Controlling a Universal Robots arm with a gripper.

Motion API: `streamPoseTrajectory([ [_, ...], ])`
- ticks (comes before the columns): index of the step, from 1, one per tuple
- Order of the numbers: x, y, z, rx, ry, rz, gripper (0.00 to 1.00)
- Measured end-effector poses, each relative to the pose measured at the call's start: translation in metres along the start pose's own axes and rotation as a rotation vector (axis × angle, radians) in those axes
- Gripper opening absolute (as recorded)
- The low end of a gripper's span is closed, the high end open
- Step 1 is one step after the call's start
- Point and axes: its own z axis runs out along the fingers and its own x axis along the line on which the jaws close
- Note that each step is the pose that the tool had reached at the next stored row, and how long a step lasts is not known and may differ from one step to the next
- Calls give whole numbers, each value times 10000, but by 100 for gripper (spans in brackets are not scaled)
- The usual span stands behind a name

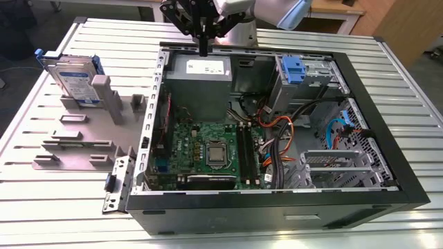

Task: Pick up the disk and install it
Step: 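Reach for the disk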

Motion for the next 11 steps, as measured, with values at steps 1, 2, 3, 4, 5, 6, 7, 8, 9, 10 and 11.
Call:
streamPoseTrajectory([
  [1,6,-1,0,0,0,-1,11],
  [2,12,-1,0,-1,0,-2,11],
  [3,16,-1,0,-1,0,-2,11],
  [4,21,-2,0,1,0,-2,11],
  [5,27,-2,0,0,-1,-2,11],
  [6,31,-2,0,0,0,-2,11],
  [7,36,-3,0,0,0,-2,11],
  [8,40,-3,0,0,0,-3,11],
  [9,45,-4,0,0,0,-2,11],
  [10,49,-4,0,0,0,-2,11],
  [11,54,-4,0,0,0,-2,11],
])
